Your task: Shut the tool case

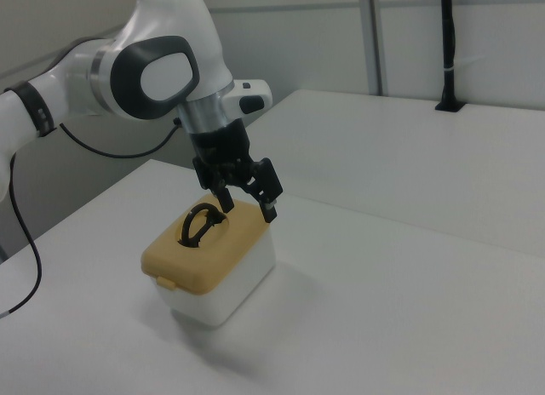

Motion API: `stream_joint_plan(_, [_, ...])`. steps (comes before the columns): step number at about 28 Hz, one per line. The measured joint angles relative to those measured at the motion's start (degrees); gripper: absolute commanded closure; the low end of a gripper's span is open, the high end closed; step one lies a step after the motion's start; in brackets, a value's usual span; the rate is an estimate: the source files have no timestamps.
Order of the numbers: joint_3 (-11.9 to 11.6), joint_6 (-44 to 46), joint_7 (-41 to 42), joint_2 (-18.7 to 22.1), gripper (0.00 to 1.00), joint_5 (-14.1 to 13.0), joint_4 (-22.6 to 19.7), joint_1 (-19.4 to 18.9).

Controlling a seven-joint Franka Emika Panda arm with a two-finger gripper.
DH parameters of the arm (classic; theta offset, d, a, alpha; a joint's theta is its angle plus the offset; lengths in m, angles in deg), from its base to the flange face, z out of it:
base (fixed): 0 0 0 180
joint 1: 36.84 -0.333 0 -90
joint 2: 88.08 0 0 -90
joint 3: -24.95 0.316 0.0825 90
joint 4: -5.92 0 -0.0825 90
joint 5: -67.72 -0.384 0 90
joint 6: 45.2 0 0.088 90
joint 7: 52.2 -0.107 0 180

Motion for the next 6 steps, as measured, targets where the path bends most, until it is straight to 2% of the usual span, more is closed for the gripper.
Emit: stream_joint_plan(6, [0.0,0.0,0.0,0.0,0.0,0.0,0.4,0.0])
